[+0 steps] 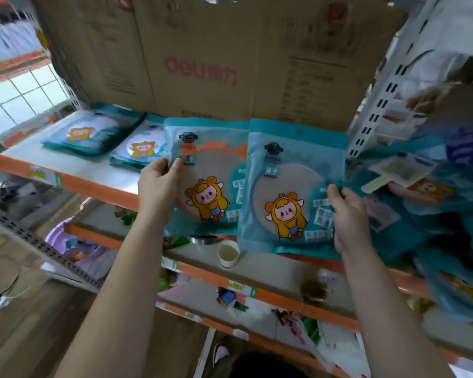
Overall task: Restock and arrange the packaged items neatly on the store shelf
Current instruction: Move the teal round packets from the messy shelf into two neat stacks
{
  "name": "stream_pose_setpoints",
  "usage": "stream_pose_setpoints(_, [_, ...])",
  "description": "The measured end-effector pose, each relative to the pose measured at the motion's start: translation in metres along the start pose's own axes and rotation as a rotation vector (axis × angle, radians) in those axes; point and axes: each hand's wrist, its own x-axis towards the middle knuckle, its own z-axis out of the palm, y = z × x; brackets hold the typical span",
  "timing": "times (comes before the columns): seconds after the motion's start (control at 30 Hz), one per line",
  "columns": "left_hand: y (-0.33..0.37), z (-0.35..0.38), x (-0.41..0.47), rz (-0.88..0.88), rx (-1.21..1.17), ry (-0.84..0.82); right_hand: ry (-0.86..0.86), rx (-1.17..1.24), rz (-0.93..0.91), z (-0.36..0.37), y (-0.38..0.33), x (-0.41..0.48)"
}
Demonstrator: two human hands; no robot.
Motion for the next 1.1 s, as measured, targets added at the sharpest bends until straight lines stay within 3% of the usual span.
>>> stream_pose_setpoints(0.27, [0.014,-0.033,0.08,0.071,0.096,0.029,-0.084,0.006,0.015,0.089,0.002,0.058])
stream_pose_setpoints(0.6, [-0.008,-0.105,0.175,0.027,0.154,0.169,-0.121,0.0,0.113,0.207,0.021,0.093])
stream_pose_setpoints(1.1, [-0.036,-0.254,0.374,-0.1,0.197,-0.089,0.118,0.058,0.162,0.395,0.05,0.063])
